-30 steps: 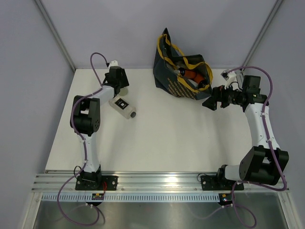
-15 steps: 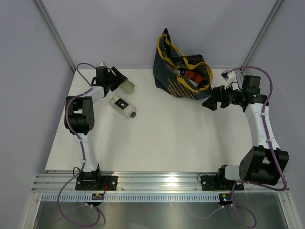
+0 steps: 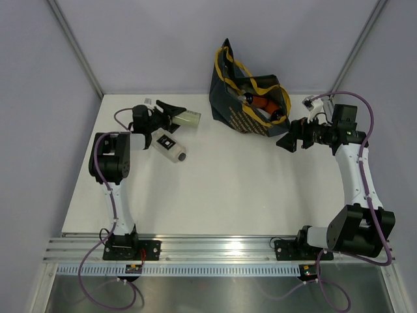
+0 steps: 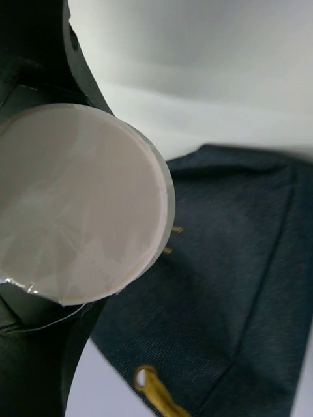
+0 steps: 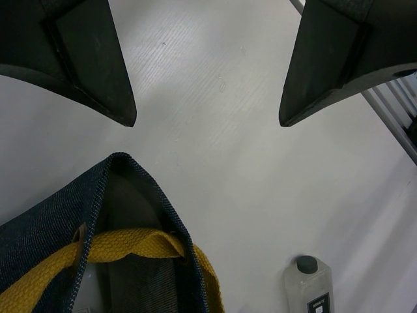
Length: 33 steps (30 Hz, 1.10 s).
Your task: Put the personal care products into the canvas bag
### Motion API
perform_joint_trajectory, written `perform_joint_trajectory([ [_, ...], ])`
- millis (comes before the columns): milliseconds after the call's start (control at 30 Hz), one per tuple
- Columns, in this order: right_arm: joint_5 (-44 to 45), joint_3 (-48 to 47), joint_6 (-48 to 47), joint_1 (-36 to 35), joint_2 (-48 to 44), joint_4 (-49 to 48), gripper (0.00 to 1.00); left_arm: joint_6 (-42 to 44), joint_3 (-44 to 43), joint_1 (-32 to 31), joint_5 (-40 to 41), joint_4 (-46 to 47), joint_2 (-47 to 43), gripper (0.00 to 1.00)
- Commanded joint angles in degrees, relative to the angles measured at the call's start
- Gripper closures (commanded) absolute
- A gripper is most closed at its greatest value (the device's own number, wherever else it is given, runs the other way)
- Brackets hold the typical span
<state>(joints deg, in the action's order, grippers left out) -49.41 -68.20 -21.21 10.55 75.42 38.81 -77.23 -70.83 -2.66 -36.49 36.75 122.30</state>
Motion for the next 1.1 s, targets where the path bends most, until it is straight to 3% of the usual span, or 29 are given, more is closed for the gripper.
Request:
perform_joint_trajectory([
  [0, -1.75, 0.18, 0.03, -0.09, -2.20, -0.93, 0.01, -7.58, 1.30, -2.87, -5.61, 18.87, -12.76, 1.00],
  [233, -1.22, 0.97, 0.21, -0.09, -3.17, -1.19, 0.00, -0.55, -0.71, -11.31, -0.87, 9.04, -21.57, 1.00],
  [433, -0.34, 2.20, 0.12, 0.00, -5.01, -1.80, 0.00, -0.12, -9.93, -18.17, 2.12, 5.09, -20.70, 1.00],
  [567, -0.25, 2.99, 0.03, 0.00, -5.89, -2.16, 0.01, 10.83, -20.38, -23.00, 7.11, -9.71, -16.06, 1.00],
  [767, -0.25, 3.43, 0.21, 0.00, -6.77, -2.33, 0.01, 22.45, -38.84, -25.82, 15.21, -21.53, -6.74, 1.00],
  [867, 0.19, 3.95, 0.12, 0.09, -7.65, -2.42, 0.00, 28.86, -47.98, -27.14, 17.85, -31.71, -1.37, 1.00],
  [1067, 0.10, 4.75, 0.21, 0.18, -8.27, -3.04, 0.01, 35.13, -53.70, -28.90, 25.67, -33.15, 4.61, 0.97],
])
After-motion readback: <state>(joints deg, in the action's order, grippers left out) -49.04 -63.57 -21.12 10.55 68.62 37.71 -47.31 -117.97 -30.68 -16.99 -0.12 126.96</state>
